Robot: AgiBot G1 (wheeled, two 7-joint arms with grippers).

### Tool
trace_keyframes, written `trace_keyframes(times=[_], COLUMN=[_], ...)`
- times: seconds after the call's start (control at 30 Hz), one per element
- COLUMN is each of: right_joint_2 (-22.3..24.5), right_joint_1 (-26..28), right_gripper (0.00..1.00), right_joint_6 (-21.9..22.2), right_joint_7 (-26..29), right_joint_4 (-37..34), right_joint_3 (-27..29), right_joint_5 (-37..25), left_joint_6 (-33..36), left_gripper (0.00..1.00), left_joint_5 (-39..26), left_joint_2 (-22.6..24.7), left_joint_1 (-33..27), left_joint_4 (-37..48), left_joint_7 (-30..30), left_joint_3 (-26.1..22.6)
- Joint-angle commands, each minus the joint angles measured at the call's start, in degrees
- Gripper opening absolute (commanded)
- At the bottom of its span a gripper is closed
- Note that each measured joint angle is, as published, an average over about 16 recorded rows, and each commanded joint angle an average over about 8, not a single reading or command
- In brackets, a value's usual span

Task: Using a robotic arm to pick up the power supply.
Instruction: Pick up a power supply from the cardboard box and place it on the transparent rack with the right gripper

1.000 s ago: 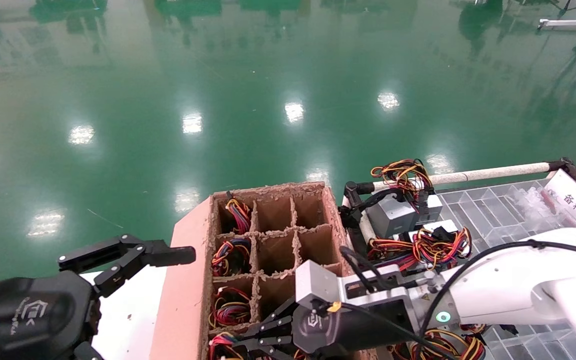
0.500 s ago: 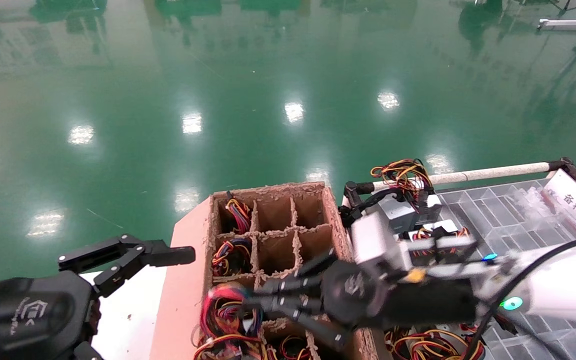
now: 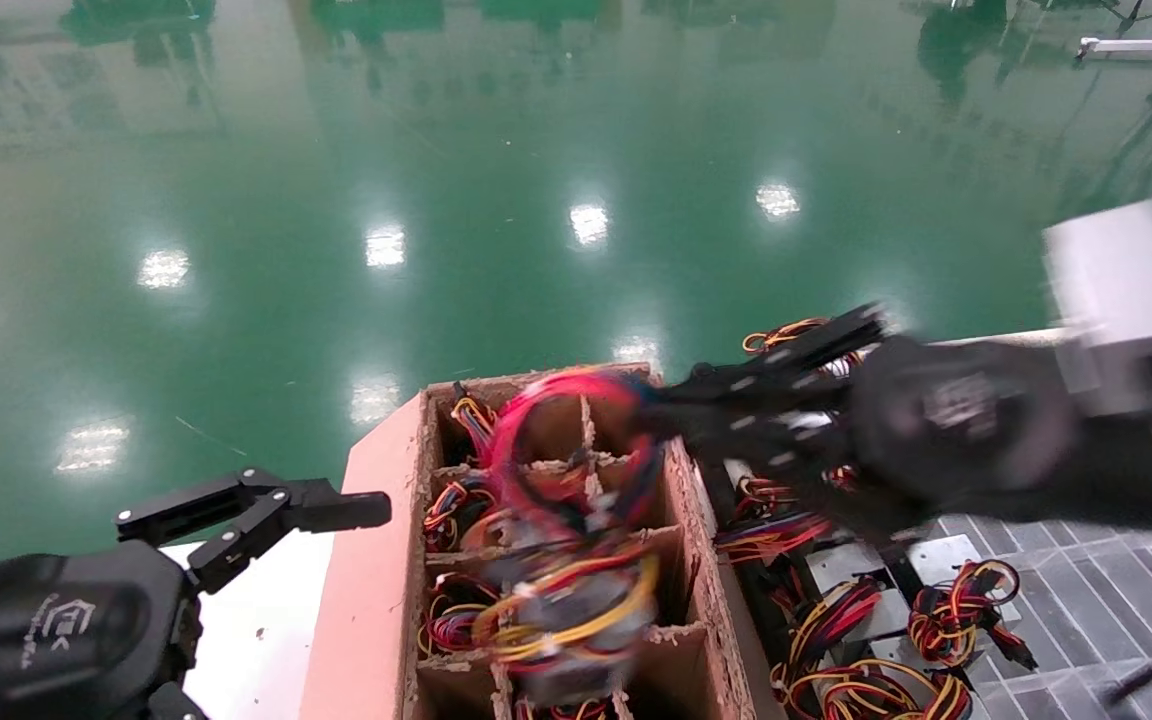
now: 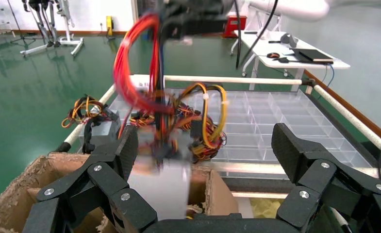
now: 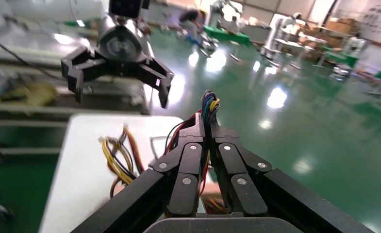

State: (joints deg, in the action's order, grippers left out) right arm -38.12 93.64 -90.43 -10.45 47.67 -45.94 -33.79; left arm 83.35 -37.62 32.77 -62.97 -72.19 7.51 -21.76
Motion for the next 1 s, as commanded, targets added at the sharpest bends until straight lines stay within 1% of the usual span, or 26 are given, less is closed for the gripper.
trace_keyframes(times=[0.03,0.37,0.53,0.73,0.87,1.0], right_joint_2=[2.7,21.0,29.9,40.1,46.0,51.2], right_joint_1=[1.4,9.9,12.2,11.4,9.7,7.5], right_gripper=[0.00,0.00,0.00,0.00,0.00,0.00], right_joint_6=[0.1,-0.7,-1.0,-1.2,-1.2,-1.2], right_joint_7=[0.3,6.9,10.2,11.6,10.7,9.2], right_joint_4=[1.9,10.9,15.1,18.9,20.4,20.6], right_joint_3=[0.4,1.1,0.5,-1.2,-2.5,-3.3], right_joint_5=[0.2,-1.3,-0.7,2.8,5.5,6.9], left_joint_6=[0.0,0.0,0.0,0.0,0.0,0.0], left_gripper=[1.00,1.00,1.00,1.00,1.00,1.00], left_joint_5=[0.0,0.0,0.0,0.0,0.0,0.0], left_joint_2=[0.0,0.0,0.0,0.0,0.0,0.0], left_joint_1=[0.0,0.0,0.0,0.0,0.0,0.0], left_joint_4=[0.0,0.0,0.0,0.0,0.0,0.0], left_joint_7=[0.0,0.0,0.0,0.0,0.0,0.0], left_joint_3=[0.0,0.0,0.0,0.0,0.0,0.0])
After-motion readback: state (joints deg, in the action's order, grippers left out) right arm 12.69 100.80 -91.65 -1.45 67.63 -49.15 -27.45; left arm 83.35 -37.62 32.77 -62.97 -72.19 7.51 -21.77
